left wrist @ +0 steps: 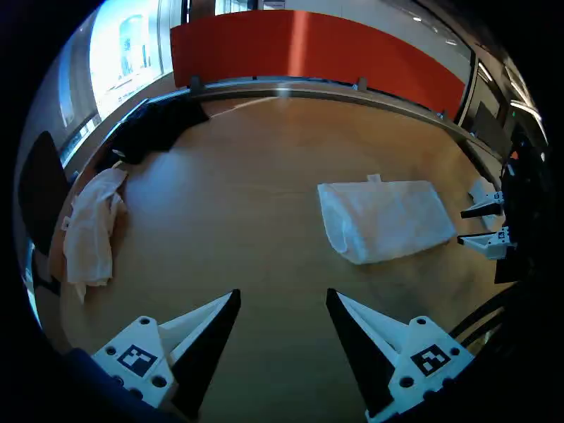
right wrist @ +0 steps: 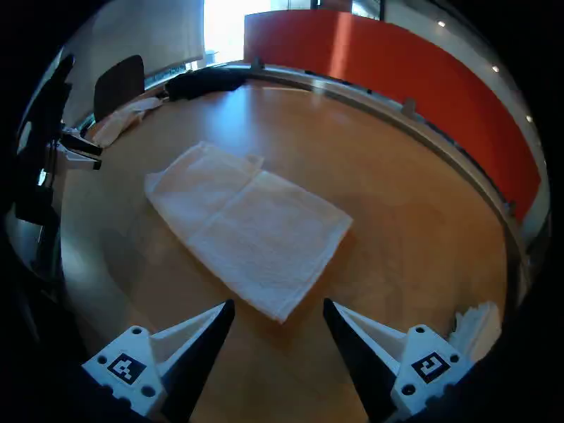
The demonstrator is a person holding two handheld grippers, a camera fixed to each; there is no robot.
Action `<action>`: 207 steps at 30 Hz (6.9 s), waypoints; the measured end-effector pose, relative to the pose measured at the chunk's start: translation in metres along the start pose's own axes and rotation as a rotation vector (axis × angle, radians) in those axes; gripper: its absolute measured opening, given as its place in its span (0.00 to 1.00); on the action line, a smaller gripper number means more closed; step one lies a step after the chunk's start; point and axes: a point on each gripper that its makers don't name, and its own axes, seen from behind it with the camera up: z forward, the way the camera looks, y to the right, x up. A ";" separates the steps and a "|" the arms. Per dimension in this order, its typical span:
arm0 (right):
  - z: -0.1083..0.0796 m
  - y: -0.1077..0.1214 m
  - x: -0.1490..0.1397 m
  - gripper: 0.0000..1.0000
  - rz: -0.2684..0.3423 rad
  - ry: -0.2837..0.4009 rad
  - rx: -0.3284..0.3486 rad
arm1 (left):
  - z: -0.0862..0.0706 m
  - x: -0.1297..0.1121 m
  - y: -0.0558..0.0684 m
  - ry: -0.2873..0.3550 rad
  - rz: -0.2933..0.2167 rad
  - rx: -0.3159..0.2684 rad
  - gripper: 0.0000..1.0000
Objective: Fold towel
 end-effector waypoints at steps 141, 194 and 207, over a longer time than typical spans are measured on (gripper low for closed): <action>0.010 -0.085 0.024 0.66 -0.122 -0.014 0.140 | -0.030 0.000 -0.031 0.040 -0.052 0.043 0.90; 0.000 -0.081 0.062 0.05 -0.067 0.084 0.099 | -0.030 0.002 -0.027 0.053 -0.054 0.033 0.90; -0.060 -0.069 0.163 0.05 -0.120 0.245 0.078 | -0.037 0.015 -0.020 0.088 -0.049 0.017 0.90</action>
